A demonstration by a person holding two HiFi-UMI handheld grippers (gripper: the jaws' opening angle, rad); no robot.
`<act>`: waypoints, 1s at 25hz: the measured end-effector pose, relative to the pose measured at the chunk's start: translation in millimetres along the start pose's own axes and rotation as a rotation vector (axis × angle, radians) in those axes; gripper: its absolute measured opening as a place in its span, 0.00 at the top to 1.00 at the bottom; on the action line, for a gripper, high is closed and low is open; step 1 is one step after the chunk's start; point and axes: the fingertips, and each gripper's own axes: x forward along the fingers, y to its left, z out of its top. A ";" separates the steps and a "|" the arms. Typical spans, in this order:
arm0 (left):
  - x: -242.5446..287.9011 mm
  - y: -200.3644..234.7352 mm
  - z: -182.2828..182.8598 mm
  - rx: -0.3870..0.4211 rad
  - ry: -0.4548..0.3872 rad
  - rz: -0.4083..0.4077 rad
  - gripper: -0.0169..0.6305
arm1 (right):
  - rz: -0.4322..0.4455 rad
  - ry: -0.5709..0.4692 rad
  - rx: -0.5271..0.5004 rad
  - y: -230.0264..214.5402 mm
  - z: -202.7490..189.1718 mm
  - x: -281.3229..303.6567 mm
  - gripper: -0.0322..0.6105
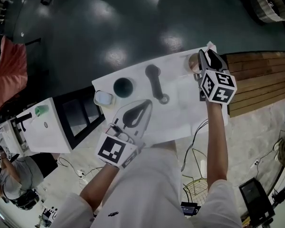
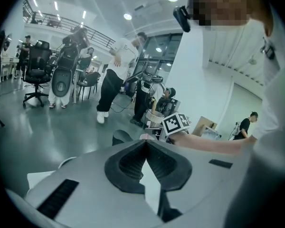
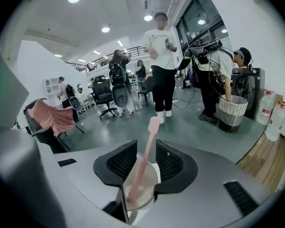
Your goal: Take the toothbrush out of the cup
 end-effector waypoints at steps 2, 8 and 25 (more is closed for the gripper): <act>-1.1 -0.4 -0.8 0.001 0.003 -0.001 0.97 | 0.003 0.014 0.013 -0.9 -2.4 2.7 0.77; -7.5 -0.3 3.9 0.007 -0.016 0.003 0.97 | 0.004 0.025 0.002 -0.5 -1.1 -1.4 0.92; -57.3 -15.5 12.0 0.032 -0.077 0.007 0.97 | -0.014 -0.249 -0.106 40.2 54.2 -72.1 0.94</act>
